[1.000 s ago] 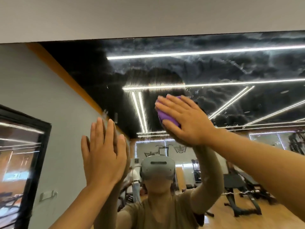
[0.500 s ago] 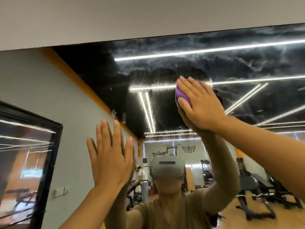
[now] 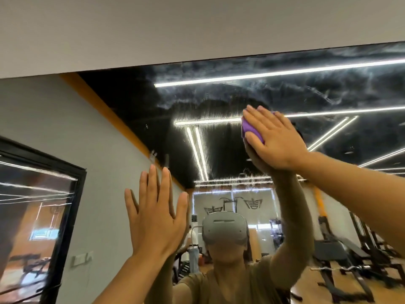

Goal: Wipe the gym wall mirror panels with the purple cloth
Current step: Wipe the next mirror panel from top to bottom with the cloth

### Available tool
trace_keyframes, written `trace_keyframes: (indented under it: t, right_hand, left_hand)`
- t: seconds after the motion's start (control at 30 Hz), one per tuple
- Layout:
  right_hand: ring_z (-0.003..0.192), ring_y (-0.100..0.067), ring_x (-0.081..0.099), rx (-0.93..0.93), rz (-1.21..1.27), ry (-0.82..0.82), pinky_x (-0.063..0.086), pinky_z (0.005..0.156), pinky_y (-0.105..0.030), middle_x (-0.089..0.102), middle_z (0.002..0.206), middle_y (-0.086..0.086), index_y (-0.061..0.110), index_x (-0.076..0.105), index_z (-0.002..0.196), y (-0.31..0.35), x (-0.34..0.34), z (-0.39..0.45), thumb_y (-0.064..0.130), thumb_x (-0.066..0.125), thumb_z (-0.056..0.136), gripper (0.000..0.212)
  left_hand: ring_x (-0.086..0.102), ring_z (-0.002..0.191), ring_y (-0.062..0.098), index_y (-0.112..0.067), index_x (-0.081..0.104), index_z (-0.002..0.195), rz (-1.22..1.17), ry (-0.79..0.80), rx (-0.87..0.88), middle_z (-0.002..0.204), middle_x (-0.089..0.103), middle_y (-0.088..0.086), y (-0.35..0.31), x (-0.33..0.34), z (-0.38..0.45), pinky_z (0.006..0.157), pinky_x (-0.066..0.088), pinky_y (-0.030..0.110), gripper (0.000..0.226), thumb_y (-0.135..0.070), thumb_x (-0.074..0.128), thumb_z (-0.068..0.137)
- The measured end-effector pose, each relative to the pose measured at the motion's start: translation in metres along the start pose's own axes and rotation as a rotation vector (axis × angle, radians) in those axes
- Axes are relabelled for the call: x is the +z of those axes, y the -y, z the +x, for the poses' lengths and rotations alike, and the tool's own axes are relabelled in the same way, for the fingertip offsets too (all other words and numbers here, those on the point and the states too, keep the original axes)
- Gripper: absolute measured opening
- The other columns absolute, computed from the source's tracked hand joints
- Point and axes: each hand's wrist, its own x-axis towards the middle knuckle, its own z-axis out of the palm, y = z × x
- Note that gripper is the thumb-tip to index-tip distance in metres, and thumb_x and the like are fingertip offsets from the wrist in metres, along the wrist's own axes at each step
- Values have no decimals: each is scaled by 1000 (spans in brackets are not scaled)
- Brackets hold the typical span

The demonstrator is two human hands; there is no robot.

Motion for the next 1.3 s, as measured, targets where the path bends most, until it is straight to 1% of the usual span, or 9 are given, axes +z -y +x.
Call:
trace_keyframes:
  t: [0.17,0.3,0.4,0.53,0.7,0.83,0.97,1.13,1.3]
  right_hand:
    - [156,-13,0,159,11,-31,-6,123,-34,6,170,6,26,9,162,-23,-8,52,56,9,95,74]
    - [156,-12,2,132,3,-66,-4,124,-34,8,169,8,27,11,162,-21,-5,38,56,10,97,71]
    - [155,-7,2,60,-13,-52,-6,124,-30,10,168,11,29,13,161,-16,-1,1,58,10,99,69]
    - [153,-5,3,-66,-13,-6,-7,124,-26,15,164,13,32,15,157,-9,5,-52,57,15,103,60]
    - [155,-6,5,-202,-23,92,-2,125,-31,16,167,12,31,18,160,-14,1,-89,53,18,107,58]
    - [155,-8,8,-319,-7,154,-3,125,-32,16,167,15,32,19,161,-21,-5,-100,49,26,107,58]
    - [155,-8,8,-372,-16,201,-3,125,-33,13,168,18,35,17,161,-32,-12,-87,50,27,106,58]
    - [154,-4,-2,-97,14,98,-5,125,-32,3,164,21,45,6,155,-40,-17,-33,61,16,98,60]
    - [155,-11,1,165,-23,12,-5,123,-32,5,169,11,31,12,162,-44,-19,20,57,14,94,72]
  left_hand:
    - [10,155,26,-38,-11,159,44,-35,13,168,6,1,0,5,0,122,-7,42,70,-70,8,101]
    - [10,155,26,-38,-13,159,57,-38,13,168,4,0,2,7,0,122,7,56,69,-70,7,100]
    - [18,153,31,-30,-2,160,62,-32,19,166,12,5,1,6,1,118,16,62,70,-68,8,101]
    - [17,152,34,-21,9,158,79,8,16,165,14,8,-2,4,1,117,15,65,75,-68,6,100]
    - [-9,153,29,-18,-5,155,77,80,-90,164,-11,7,-21,0,3,120,-6,60,88,-74,-2,88]
    - [12,152,41,-7,10,157,127,68,-62,165,13,20,-22,8,3,115,9,69,89,-71,10,96]
    - [18,150,42,-3,21,156,139,9,-31,163,20,23,-17,14,2,114,15,72,88,-69,15,99]
    - [19,150,42,-5,20,156,146,-57,-29,163,21,22,-17,17,2,114,16,71,86,-69,13,99]
    - [17,151,39,-8,13,157,170,-85,-32,164,18,20,-18,19,2,115,14,69,84,-69,12,99]
